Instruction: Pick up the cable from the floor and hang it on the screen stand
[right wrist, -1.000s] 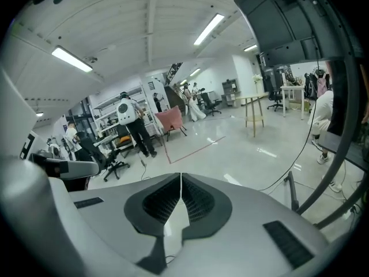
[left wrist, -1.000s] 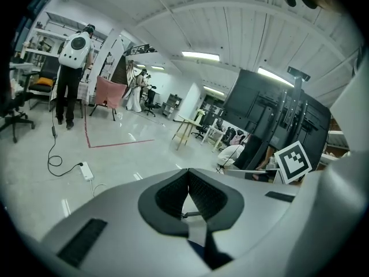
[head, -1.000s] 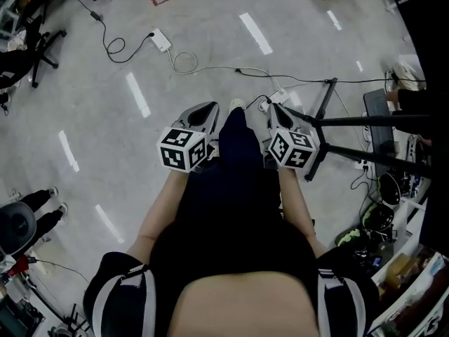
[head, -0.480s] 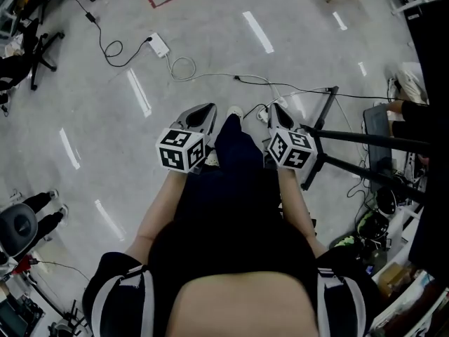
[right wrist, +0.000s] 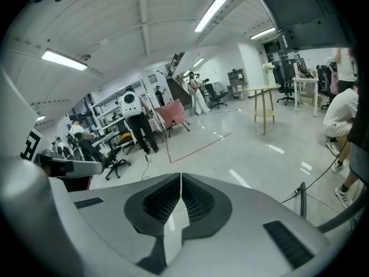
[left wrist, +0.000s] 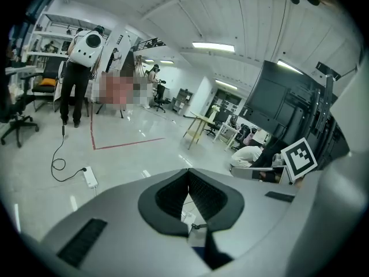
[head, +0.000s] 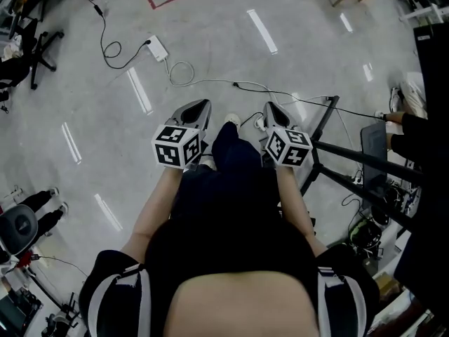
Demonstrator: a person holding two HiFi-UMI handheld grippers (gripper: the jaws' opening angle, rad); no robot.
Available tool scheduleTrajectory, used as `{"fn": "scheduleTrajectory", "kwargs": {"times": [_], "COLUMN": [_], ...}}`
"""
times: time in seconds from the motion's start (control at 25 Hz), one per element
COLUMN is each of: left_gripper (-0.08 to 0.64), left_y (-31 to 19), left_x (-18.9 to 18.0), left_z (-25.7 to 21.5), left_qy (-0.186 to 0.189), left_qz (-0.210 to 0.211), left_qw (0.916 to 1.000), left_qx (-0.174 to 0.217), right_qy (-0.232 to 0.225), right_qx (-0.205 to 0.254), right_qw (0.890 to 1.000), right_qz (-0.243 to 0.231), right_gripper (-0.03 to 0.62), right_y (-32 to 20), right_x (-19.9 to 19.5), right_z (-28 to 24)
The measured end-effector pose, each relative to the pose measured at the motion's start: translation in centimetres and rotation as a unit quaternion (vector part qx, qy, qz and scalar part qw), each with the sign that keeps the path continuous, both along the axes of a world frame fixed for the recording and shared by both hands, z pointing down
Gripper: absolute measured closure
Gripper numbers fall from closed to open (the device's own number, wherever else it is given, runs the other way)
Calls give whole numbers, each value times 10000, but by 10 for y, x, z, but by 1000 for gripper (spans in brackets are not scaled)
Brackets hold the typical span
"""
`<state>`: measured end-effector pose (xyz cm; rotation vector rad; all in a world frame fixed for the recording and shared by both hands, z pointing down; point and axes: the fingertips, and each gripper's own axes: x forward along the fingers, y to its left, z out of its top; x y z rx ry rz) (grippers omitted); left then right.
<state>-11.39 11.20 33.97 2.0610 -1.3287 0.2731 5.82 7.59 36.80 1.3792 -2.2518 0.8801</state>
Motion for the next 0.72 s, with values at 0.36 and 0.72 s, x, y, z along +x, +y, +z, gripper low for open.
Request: {"fn": "scheduleTrajectory", "kwargs": {"times": [0.36,0.72], "left_gripper": [552,552], "left_y": [-60,-115], "left_x": [21,10], "left_z": [3,16], "left_qy": [-71,-135], "left_qz": [-82,-283], "left_qw": [9999,9995], "left_qx": [6,-29], "right_qy": [-170,-112], "right_qx": [107,-42], "right_qw": [9997,9966], "right_qz": [-139,-815], "right_gripper": [566,566], "right_y": [-73,-128], "right_x": [20,4], "right_z": [6,35]}}
